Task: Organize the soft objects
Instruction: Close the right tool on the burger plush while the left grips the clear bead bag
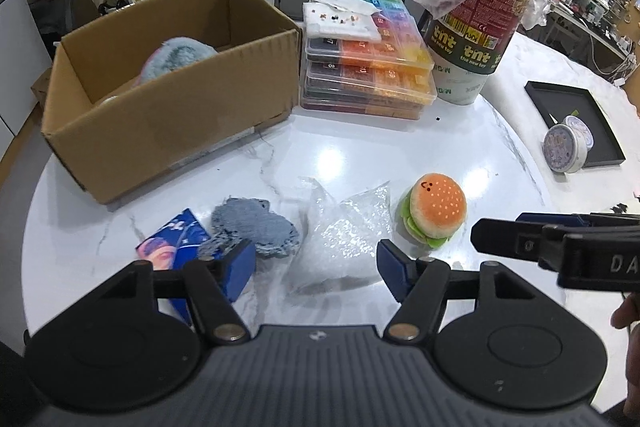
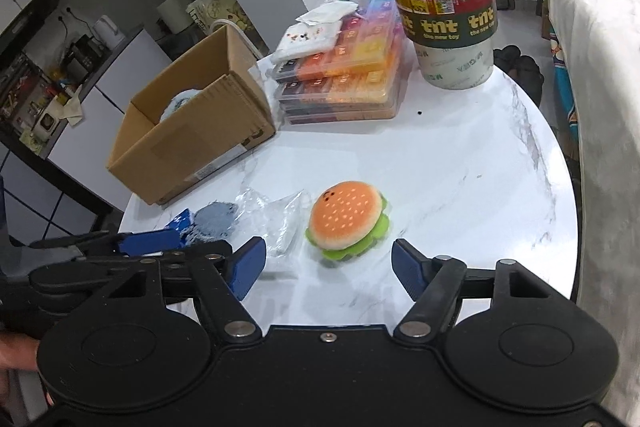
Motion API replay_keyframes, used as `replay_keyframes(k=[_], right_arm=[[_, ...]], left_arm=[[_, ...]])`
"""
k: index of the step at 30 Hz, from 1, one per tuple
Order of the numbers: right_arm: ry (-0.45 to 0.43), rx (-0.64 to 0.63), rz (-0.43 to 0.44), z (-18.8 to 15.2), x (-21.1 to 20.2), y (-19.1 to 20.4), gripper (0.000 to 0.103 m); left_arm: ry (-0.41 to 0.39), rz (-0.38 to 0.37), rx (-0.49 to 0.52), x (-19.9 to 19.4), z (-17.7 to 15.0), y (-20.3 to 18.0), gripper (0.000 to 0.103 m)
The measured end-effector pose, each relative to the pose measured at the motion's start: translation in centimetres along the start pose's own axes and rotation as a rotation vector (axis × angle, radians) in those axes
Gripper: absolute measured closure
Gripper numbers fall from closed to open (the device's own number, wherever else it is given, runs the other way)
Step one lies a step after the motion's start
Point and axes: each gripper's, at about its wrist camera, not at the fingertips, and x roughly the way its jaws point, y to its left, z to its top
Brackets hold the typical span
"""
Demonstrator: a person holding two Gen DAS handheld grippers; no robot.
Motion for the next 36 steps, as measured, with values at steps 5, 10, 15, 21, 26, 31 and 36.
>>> replay_keyframes(k=[5,10,15,21,26,31,36], right_arm=[[0.013,-0.015,-0.009,0.5,0.5,-0.5,0.034],[0.025,-0.008,-0.011,0.8,1.1,-1.2,0.034],[0.032,-0.011,-0.012,0.9,1.6,-1.2,0.034],[0.036,-0.023,-0.017,1.1,2.2,-0.6,0.034],[0.030,-0.021,-0.037,1.4,2.4,-0.3,0.034],[0.033,-0.037,-0.071,1.7,3.0,0.5,0.033],[0.043,-0.047,-0.097,2.1,3.5,1.1,0.031]], left_arm=[[0.006,0.007,-0.011,1.5,-0.1,-0.5,0.037],[0.008,0.005,-0.010,2.4,-0.3,-1.1,0.036],[0.007,-0.002,-0.009,3.2,-0.2,-1.7,0.037],[0.008,-0.019,-0.040,2.6,0.1,-1.5,0.077],[0.005,-0.023,-0.056,1.3,0.3,-0.7,0.080],[-0.002,-0.022,-0.077,0.3,0.6,0.4,0.080],[-0.012,-0.032,-0.085,-0.7,0.8,1.4,0.080]])
